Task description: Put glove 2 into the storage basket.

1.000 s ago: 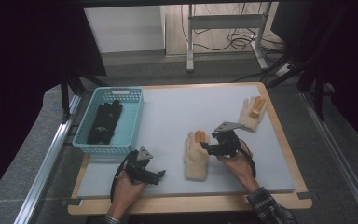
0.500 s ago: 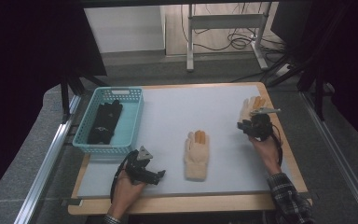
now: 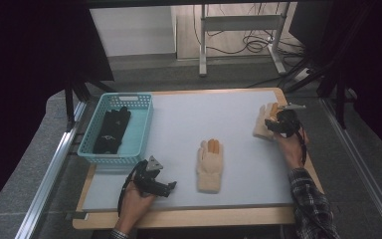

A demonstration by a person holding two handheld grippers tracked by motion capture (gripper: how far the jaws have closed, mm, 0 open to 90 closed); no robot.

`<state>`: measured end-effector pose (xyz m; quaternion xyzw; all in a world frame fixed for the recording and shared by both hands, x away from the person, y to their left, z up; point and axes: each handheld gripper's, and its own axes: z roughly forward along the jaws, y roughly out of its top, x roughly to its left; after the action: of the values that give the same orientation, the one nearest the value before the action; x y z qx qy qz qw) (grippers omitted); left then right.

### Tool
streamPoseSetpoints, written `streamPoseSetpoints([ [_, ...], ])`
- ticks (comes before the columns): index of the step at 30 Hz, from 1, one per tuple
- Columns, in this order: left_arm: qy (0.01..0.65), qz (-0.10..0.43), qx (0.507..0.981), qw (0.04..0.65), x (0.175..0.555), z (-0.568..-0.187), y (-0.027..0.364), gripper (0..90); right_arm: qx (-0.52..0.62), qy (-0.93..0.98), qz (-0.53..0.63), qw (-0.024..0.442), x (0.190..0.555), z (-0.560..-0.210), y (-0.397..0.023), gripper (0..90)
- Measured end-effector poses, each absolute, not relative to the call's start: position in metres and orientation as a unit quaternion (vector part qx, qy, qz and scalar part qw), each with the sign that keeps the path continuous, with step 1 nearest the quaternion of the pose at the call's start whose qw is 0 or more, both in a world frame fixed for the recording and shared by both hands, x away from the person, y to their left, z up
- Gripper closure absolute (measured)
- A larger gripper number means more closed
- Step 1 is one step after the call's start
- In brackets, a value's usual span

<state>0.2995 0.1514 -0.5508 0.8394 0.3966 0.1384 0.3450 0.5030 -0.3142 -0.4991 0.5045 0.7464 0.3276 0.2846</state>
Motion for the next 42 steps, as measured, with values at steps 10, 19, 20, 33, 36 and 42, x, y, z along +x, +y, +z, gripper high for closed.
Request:
streamPoseSetpoints([
  [10, 0.397, 0.138, 0.839, 0.345, 0.300, -0.551, 0.151, 0.0, 0.534, 0.730, 0.331, 0.270, 0.529, -0.517, -0.321, 36.3],
  [19, 0.397, 0.139, 0.839, 0.345, 0.299, -0.551, 0.151, 0.0, 0.533, 0.739, 0.307, 0.274, 0.525, -0.515, -0.314, 57.5],
  [20, 0.397, 0.139, 0.839, 0.345, 0.299, -0.551, 0.151, 0.0, 0.534, 0.739, 0.309, 0.272, 0.524, -0.515, -0.314, 57.5],
  [33, 0.397, 0.139, 0.839, 0.345, 0.299, -0.551, 0.151, 0.0, 0.512, 0.737, 0.351, 0.266, 0.493, -0.488, -0.310, 57.4],
  [36, 0.397, 0.139, 0.839, 0.345, 0.299, -0.551, 0.151, 0.0, 0.503, 0.741, 0.361, 0.260, 0.483, -0.482, -0.305, 57.4],
  [42, 0.397, 0.139, 0.839, 0.345, 0.299, -0.551, 0.151, 0.0, 0.491, 0.742, 0.391, 0.237, 0.462, -0.473, -0.293, 57.4],
])
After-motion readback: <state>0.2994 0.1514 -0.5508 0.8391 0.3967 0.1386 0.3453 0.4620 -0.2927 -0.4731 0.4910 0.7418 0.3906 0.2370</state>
